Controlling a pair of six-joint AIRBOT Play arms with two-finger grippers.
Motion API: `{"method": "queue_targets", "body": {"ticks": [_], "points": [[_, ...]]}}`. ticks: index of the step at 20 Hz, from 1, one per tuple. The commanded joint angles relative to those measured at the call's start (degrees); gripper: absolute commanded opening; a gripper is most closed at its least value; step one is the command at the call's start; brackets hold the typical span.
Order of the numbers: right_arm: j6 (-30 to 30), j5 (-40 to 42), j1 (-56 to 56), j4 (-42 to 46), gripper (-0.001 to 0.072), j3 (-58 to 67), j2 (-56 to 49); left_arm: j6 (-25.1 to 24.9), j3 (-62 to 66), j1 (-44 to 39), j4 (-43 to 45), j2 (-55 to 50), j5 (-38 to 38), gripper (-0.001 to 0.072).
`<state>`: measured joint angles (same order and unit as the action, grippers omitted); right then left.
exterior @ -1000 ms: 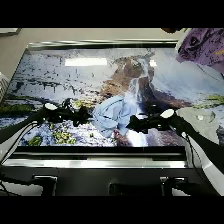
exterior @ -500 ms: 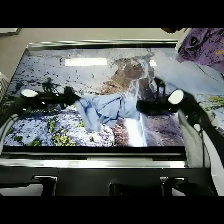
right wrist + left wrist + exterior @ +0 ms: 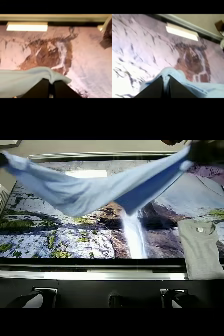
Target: Fold the clothes and pants, and hang the long-sleeved shirts on hangers.
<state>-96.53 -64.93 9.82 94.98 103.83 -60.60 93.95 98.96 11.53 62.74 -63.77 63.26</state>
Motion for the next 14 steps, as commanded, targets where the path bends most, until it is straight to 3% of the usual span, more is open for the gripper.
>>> {"method": "queue_targets", "body": {"ticks": [1, 6, 10, 14], "points": [[-1.27, -2.69, -0.04, 6.40, 0.0037, 4.72, 9.35, 5.38, 4.52, 1.07, 18.05, 10.80, 1.33, 0.0017], [-1.70, -3.76, -0.04, 6.27, 0.0037, 4.72, 17.70, 13.51, 4.52, 1.07, 29.00, 19.78, 1.79, 0.0018], [-4.42, -5.46, -0.02, 6.08, 0.0038, 4.70, 12.61, 13.16, 2.27, 0.98, 28.33, 16.72, 4.87, 0.0017], [-6.58, -8.11, -0.02, 2.03, 0.0038, 2.38, -2.23, 8.90, -2.16, 0.44, 25.27, 3.96, 4.74, 0.0018]]}}
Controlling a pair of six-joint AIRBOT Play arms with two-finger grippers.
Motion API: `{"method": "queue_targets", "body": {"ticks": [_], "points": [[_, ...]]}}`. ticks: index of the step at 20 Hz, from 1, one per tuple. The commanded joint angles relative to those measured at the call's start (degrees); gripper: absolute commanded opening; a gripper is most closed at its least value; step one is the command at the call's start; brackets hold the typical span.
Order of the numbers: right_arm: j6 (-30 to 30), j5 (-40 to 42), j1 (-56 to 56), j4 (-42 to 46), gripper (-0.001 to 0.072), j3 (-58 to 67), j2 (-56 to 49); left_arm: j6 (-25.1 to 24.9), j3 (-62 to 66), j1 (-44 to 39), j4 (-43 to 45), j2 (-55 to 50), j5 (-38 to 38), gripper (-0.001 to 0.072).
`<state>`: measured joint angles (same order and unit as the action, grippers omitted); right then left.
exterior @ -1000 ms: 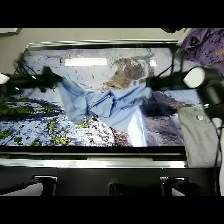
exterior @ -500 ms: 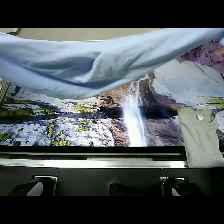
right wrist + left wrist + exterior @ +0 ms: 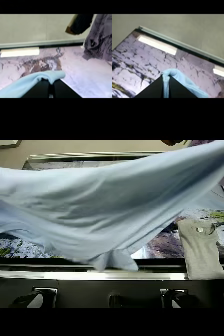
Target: Fold the clothes and pants, and hang the long-sleeved shirts on hangers.
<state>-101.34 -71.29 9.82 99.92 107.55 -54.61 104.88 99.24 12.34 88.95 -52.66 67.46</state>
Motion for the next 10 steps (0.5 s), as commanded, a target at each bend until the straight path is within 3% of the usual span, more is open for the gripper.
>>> {"method": "queue_targets", "body": {"ticks": [1, 5, 10], "points": [[-1.75, -1.66, -0.02, -5.05, 0.0038, -2.21, -12.98, -2.03, -2.91, -0.83, -0.92, -11.61, 0.44, 0.0018], [-1.81, 0.11, -0.02, -7.87, 0.0038, -2.62, -32.48, -1.97, -2.93, -3.06, -2.93, -32.22, -2.36, 0.0020], [-3.08, 0.98, -0.02, -12.48, 0.0038, -2.62, -46.88, -1.44, -2.78, -2.62, -18.78, -48.63, -2.58, 0.0023]]}}
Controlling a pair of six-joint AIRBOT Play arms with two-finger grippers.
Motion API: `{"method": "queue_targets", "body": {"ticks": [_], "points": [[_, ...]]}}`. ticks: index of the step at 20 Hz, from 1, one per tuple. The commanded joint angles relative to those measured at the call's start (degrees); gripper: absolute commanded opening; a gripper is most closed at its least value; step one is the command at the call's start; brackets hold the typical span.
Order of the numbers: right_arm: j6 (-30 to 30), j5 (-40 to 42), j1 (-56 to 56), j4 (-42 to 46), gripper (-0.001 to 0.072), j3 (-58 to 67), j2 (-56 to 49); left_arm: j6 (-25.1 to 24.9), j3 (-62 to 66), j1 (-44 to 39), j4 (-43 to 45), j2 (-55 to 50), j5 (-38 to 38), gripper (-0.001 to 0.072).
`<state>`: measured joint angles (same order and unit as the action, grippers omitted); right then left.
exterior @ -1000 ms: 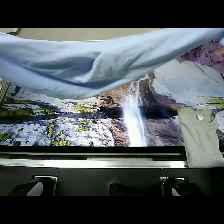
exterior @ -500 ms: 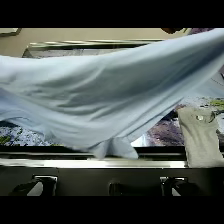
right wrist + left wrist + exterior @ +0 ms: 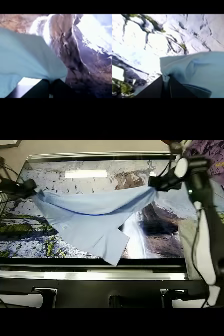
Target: Fold the clothes and pants, and hang the long-sleeved shirts on hangers.
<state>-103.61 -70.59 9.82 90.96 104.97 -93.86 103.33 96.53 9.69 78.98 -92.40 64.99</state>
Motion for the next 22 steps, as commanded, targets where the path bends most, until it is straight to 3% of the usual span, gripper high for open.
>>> {"method": "queue_targets", "body": {"ticks": [1, 2, 3, 4, 5, 9, 13, 17, 22], "points": [[-0.83, 0.28, -0.02, -4.00, 0.0038, -0.04, -8.63, -0.81, -0.07, 0.28, -10.60, -9.81, 0.17, 0.0039], [-0.83, 0.26, -0.02, -4.20, 0.0038, -0.04, -8.94, -2.49, -0.07, 0.72, -12.11, -9.92, 0.68, 0.0160], [-0.81, 0.26, -0.02, -4.15, 0.0038, -0.04, -8.81, -3.74, -0.04, 1.51, -12.96, -9.22, 1.73, 0.0356], [-0.81, 0.09, -0.02, -4.11, 0.0038, -0.02, -8.46, -4.37, -0.07, 2.84, -13.25, -7.93, 3.61, 0.0630], [-0.79, -0.20, -0.02, -3.80, 0.0038, -0.02, -8.00, -4.52, -0.07, 4.44, -12.96, -6.23, 5.70, 0.0692], [-0.68, -2.27, -0.02, -3.67, 0.0038, 0.02, -5.70, -4.96, -4.22, 12.02, -12.79, 4.70, 11.08, 0.0692], [-0.61, -4.83, -0.02, -3.74, 0.0038, 0.02, -4.74, -4.26, -30.40, 12.44, -17.14, 20.55, 9.62, 0.0690], [-0.59, -8.00, -0.02, -3.74, 0.0038, 0.02, -4.74, -4.13, -60.70, 7.89, -34.47, 35.60, -2.01, 0.0672], [-0.59, -10.82, -0.02, -3.74, 0.0038, 0.02, -4.74, -4.33, -74.18, -6.23, -41.44, 39.26, -15.12, 0.0672]]}}
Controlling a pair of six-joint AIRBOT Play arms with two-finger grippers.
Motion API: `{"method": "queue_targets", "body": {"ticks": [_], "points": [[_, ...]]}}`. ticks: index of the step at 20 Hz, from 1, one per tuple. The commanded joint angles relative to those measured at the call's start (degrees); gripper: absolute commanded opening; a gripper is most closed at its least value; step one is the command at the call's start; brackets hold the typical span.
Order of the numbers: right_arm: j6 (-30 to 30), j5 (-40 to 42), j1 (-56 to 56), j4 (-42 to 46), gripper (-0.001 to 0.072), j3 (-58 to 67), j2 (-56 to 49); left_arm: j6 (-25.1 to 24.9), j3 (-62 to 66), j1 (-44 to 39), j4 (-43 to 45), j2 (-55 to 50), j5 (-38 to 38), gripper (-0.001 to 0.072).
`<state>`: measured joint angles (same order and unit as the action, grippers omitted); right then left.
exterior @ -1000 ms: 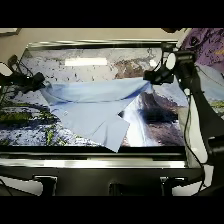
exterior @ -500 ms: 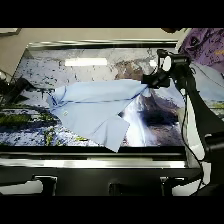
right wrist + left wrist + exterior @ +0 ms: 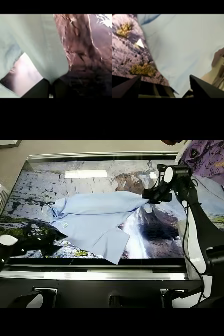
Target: Fold the clothes and pants, and hang the long-sleeved shirts on hangers.
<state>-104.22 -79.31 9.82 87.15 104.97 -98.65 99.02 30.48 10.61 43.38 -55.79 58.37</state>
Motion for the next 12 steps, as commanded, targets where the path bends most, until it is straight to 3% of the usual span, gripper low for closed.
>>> {"method": "queue_targets", "body": {"ticks": [1, 8, 12], "points": [[0.02, -2.75, -0.02, 0.04, 0.0038, 0.02, 0.04, 0.11, -8.26, -10.75, -5.99, 1.92, -10.93, 0.0672], [-0.04, -5.27, 0.13, -0.09, 0.0038, 0.02, 0.87, 1.18, -8.17, -25.79, -13.55, -7.65, -24.96, 0.0669], [-0.17, -5.44, 0.13, -0.07, 0.0038, 0.02, 2.25, -3.15, -8.00, -28.37, -19.47, -11.78, -28.63, 0.0661]]}}
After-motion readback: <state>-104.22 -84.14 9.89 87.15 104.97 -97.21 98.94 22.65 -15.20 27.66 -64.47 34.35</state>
